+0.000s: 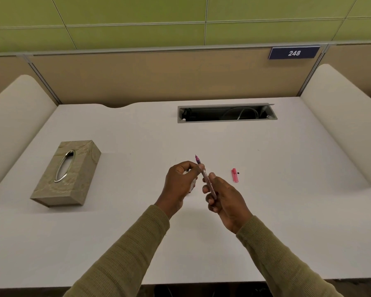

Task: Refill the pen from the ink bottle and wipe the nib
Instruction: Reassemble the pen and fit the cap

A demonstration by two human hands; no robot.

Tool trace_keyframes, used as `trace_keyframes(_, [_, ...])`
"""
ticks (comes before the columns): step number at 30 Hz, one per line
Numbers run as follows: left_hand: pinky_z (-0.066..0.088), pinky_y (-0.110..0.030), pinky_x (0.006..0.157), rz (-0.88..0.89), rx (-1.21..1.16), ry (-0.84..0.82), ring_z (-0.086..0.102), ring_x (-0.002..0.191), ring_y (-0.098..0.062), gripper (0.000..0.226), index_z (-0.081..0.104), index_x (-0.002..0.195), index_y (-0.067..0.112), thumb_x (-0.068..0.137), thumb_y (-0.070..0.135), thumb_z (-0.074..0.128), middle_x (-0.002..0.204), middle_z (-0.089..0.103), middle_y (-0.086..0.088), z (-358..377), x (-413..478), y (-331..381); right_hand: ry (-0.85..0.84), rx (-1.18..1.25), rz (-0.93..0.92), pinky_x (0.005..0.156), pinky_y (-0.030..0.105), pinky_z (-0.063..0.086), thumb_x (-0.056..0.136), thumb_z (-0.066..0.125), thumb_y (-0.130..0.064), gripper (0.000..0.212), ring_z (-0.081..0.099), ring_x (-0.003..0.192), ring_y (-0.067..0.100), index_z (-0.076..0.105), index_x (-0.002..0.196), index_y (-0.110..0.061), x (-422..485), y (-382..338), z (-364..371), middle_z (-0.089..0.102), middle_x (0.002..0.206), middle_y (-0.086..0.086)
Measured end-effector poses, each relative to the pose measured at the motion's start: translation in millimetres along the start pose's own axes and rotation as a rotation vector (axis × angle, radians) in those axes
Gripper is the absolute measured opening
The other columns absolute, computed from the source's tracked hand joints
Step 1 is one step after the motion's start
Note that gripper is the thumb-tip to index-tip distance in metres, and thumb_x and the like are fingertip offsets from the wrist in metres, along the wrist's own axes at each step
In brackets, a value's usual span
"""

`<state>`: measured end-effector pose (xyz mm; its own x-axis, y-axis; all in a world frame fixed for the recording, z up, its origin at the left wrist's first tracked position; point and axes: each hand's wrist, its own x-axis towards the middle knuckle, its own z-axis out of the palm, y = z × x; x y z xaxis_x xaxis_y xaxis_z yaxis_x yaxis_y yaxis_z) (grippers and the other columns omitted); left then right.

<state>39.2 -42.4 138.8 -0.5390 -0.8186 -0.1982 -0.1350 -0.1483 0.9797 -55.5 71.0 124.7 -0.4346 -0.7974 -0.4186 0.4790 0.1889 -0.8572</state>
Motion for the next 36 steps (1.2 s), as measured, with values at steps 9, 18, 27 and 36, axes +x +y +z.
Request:
trace_keyframes(9, [0.034, -0.027, 0.049, 0.010, 0.001, -0.016, 0.036, 0.053, -0.020, 0.028, 0.066, 0.085, -0.003, 0.093, 0.024, 0.070, 0.063, 0.044, -0.013, 7.7, 1.7, -2.7, -0.020, -0.047, -0.039, 0.050, 0.025, 0.029, 0.098, 0.061, -0.035, 0.024, 0.043, 0.057, 0.012, 0.066, 0.103, -0.011, 2.2, -0.3, -7.8, 0.059, 0.077, -0.001])
trace_keyframes(18, [0.031, -0.029, 0.049, -0.006, -0.014, -0.057, 0.033, 0.055, -0.023, 0.030, 0.063, 0.084, -0.006, 0.093, 0.022, 0.069, 0.061, 0.041, -0.013, 24.8, 4.9, -9.1, -0.075, 0.071, 0.056, 0.050, 0.023, 0.028, 0.102, 0.055, -0.033, 0.024, 0.041, 0.057, 0.010, 0.064, 0.102, -0.010, 4.6, 1.6, -25.5, 0.053, 0.073, -0.002])
trace_keyframes(27, [0.033, -0.026, 0.050, -0.031, -0.006, -0.086, 0.035, 0.049, -0.018, 0.029, 0.067, 0.086, -0.005, 0.094, 0.022, 0.068, 0.053, 0.046, -0.003, 46.8, 9.0, -21.9, -0.105, 0.085, 0.057, 0.056, 0.027, 0.043, 0.103, 0.052, -0.028, 0.026, 0.057, 0.066, 0.017, 0.065, 0.108, -0.006, 6.8, 2.6, -50.7, 0.063, 0.079, 0.006])
trace_keyframes(36, [0.035, -0.022, 0.047, -0.164, 0.052, -0.045, 0.039, 0.046, -0.011, 0.017, 0.077, 0.086, 0.017, 0.090, 0.033, 0.072, 0.054, 0.052, 0.009, 72.8, 17.3, -44.5, 0.197, -0.305, -0.027, 0.071, 0.034, 0.052, 0.095, 0.066, -0.032, 0.021, 0.060, 0.081, 0.017, 0.073, 0.098, -0.013, 24.5, 4.3, -91.4, 0.070, 0.091, 0.004])
